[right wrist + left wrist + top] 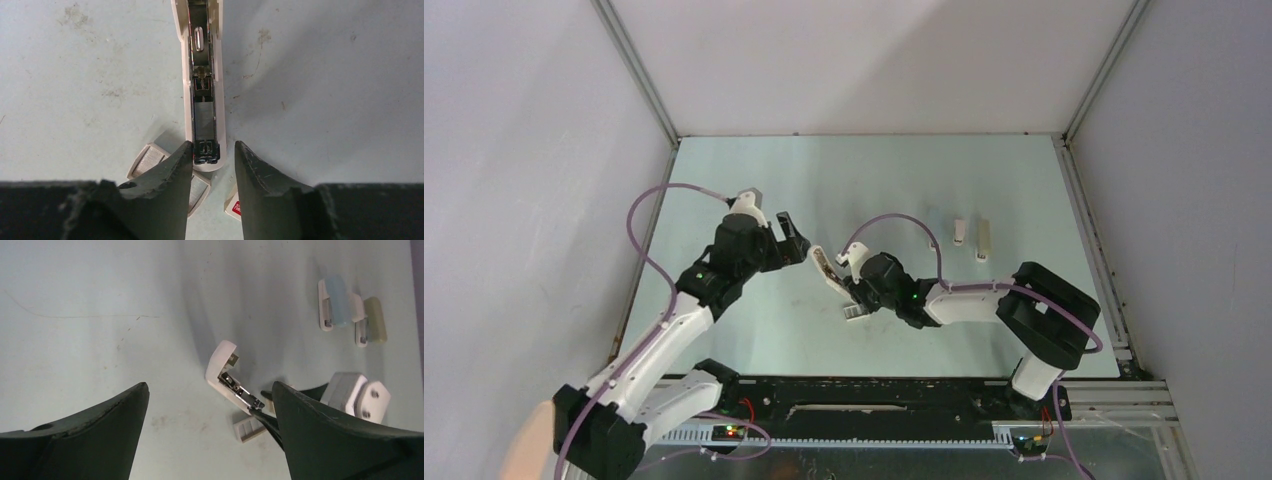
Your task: Load the staples into the stapler
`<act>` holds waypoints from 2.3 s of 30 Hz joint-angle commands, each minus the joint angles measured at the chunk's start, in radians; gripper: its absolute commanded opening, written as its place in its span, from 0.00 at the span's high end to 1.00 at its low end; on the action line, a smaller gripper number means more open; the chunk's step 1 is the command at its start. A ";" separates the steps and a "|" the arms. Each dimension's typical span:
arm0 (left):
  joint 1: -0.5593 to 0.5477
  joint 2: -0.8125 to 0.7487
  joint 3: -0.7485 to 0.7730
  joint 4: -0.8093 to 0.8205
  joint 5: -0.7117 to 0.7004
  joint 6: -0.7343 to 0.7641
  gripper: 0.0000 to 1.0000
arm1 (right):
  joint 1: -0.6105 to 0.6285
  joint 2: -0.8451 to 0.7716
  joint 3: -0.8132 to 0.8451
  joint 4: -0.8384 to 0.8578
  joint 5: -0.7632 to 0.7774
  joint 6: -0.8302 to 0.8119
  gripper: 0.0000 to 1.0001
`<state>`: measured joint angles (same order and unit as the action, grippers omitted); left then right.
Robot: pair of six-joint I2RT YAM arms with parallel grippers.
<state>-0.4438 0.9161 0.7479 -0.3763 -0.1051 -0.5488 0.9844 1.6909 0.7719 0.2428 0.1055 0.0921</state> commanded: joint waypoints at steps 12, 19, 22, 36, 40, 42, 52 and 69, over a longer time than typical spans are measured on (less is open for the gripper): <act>0.074 0.236 -0.053 0.336 0.263 -0.197 0.21 | 0.008 0.023 -0.038 0.128 0.019 -0.026 0.91; 0.085 0.326 -0.061 0.407 0.282 -0.212 0.35 | 0.014 0.031 -0.037 0.140 0.028 -0.036 0.93; 0.085 0.355 -0.069 0.432 0.292 -0.214 0.38 | 0.019 0.034 -0.037 0.144 0.032 -0.038 0.93; 0.084 0.397 -0.073 0.462 0.276 -0.172 0.52 | 0.025 0.043 -0.037 0.156 0.035 -0.037 0.93; 0.073 0.358 -0.099 0.454 0.285 -0.162 0.60 | 0.025 0.044 -0.038 0.162 0.038 -0.033 0.94; 0.055 0.333 -0.116 0.449 0.285 -0.162 0.61 | 0.025 0.044 -0.038 0.166 0.042 -0.030 0.94; -0.087 0.233 -0.211 0.462 0.244 -0.223 0.61 | 0.036 0.051 -0.053 0.219 0.063 -0.013 0.94; -0.154 0.130 -0.231 0.445 0.180 -0.269 0.33 | 0.066 -0.058 -0.067 0.122 0.107 0.019 0.54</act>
<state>-0.5976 1.1324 0.4862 0.1024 0.1287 -0.8307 1.0309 1.7157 0.7090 0.4110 0.1802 0.0963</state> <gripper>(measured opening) 0.622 0.388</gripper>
